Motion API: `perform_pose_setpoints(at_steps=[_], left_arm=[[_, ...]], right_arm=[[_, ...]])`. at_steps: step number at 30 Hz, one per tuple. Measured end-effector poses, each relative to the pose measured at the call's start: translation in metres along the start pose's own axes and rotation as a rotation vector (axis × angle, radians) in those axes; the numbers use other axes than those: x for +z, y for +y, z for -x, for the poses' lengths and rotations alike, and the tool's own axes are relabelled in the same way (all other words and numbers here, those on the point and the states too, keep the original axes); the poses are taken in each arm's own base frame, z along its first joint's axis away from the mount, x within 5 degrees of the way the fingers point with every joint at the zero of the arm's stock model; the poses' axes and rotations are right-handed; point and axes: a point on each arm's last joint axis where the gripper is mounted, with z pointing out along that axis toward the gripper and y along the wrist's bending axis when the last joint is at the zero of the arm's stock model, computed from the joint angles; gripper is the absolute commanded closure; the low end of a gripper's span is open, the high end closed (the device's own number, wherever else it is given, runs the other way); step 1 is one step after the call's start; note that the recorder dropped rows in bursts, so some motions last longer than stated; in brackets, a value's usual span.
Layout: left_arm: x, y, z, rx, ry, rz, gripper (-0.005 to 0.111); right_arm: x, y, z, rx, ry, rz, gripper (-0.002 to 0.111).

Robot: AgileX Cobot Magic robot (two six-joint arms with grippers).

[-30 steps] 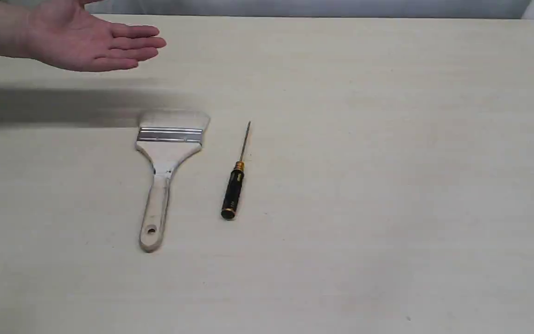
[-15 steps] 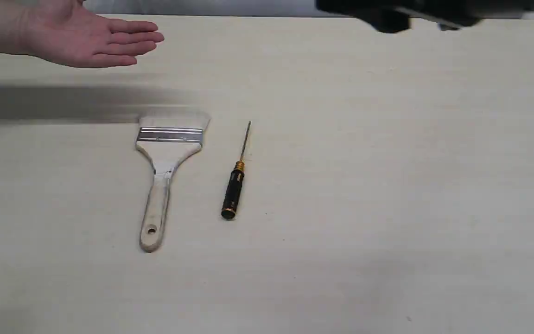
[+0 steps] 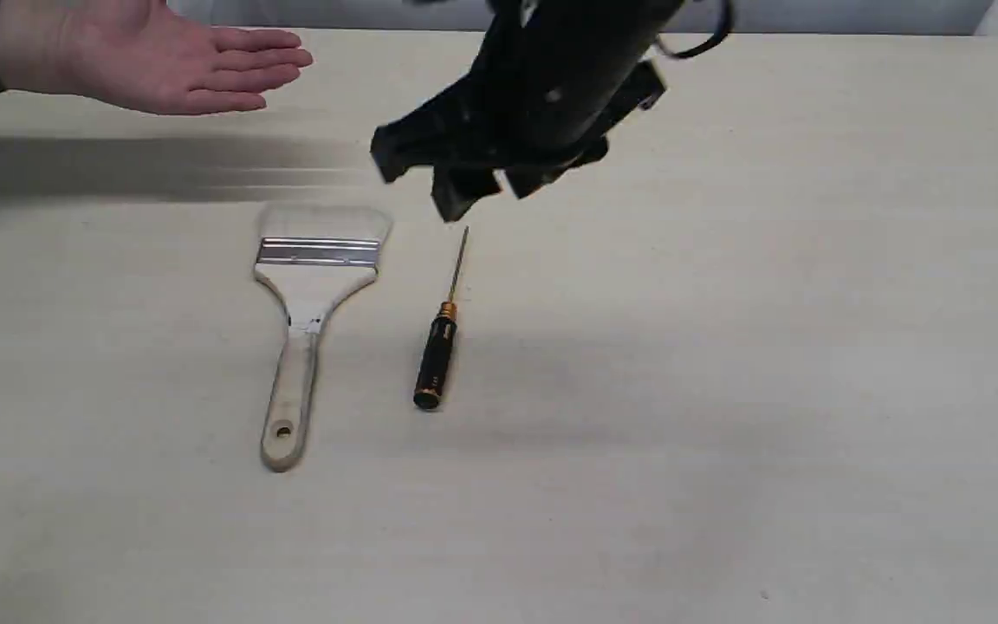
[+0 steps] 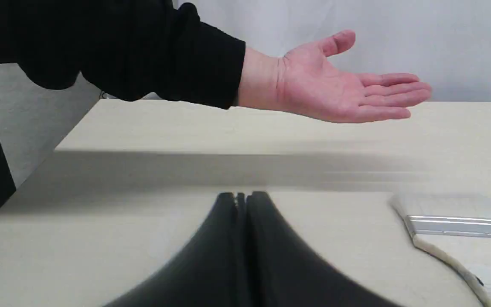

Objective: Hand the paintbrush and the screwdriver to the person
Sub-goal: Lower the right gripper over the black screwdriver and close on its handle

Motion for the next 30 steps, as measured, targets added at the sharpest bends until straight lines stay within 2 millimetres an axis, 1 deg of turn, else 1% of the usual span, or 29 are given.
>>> perform_pose_setpoints(at_steps=[3,5,8,11,14,23,27,29,30], left_arm=[[0.000,0.000,0.000,0.000,0.000,0.000,0.107],[0.000,0.000,0.000,0.000,0.000,0.000,0.107],[0.000,0.000,0.000,0.000,0.000,0.000,0.107],[0.000,0.000,0.000,0.000,0.000,0.000,0.107],[0.000,0.000,0.000,0.000,0.000,0.000,0.107],[0.000,0.000,0.000,0.000,0.000,0.000,0.107],[0.000,0.000,0.000,0.000,0.000,0.000,0.107],[0.000,0.000,0.000,0.000,0.000,0.000,0.107],[0.000,0.000,0.000,0.000,0.000,0.000,0.107]], right_arm=[[0.038,0.015,0.002,-0.022,0.071,-0.010,0.057],[0.058,0.025,0.003,-0.017,0.114,-0.013,0.057],[0.078,0.030,0.005,0.014,0.173,-0.026,0.057],[0.094,0.030,0.005,0.070,0.231,-0.049,0.057],[0.103,0.029,0.003,0.099,0.257,-0.065,0.057],[0.114,0.024,0.001,0.155,0.270,-0.125,0.057],[0.129,0.022,-0.004,0.174,0.302,-0.145,0.057],[0.137,0.021,-0.007,0.177,0.314,-0.152,0.059],[0.141,0.021,-0.008,0.176,0.320,-0.154,0.063]])
